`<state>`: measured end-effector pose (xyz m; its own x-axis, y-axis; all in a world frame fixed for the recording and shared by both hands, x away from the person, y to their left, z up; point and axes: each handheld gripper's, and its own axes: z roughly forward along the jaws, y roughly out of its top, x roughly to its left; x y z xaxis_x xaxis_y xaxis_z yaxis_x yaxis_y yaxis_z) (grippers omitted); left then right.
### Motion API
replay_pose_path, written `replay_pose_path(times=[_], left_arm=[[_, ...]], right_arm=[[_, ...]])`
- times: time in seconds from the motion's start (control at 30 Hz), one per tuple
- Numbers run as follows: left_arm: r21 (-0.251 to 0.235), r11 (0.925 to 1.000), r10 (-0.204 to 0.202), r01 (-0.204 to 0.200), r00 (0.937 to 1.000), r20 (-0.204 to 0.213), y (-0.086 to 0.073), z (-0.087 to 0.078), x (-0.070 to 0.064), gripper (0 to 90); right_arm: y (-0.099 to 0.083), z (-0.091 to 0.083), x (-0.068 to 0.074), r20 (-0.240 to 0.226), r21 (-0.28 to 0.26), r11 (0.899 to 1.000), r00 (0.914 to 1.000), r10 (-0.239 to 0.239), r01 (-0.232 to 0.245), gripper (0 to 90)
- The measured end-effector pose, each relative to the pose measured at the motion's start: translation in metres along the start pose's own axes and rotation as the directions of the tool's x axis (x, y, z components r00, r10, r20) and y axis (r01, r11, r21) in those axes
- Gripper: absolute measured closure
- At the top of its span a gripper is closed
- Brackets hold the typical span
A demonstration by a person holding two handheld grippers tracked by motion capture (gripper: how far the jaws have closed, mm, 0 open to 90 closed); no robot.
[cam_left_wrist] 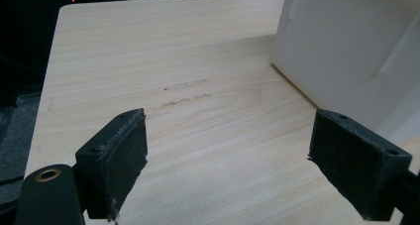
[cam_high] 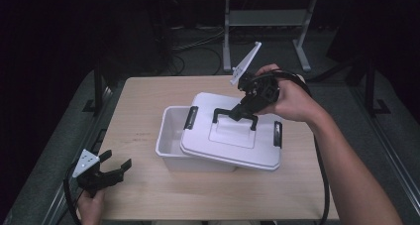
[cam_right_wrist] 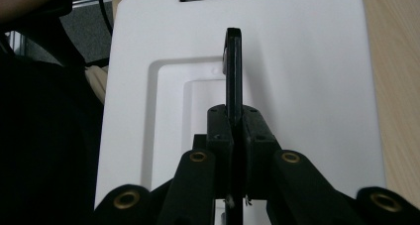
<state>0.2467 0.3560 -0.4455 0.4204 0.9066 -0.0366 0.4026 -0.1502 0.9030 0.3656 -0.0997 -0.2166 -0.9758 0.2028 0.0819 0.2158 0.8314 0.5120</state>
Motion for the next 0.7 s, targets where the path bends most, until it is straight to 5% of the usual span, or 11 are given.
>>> replay_pose_path(times=[0.7], left_arm=[[0.004, 1.0000, 0.008, -0.008, 1.0000, 0.002, 0.000, 0.002, -0.002, 14.1]], right_arm=[[0.030, 0.033, -0.013, -0.057, 0.012, 1.000, 0.9980, -0.028, 0.029, 84.5]])
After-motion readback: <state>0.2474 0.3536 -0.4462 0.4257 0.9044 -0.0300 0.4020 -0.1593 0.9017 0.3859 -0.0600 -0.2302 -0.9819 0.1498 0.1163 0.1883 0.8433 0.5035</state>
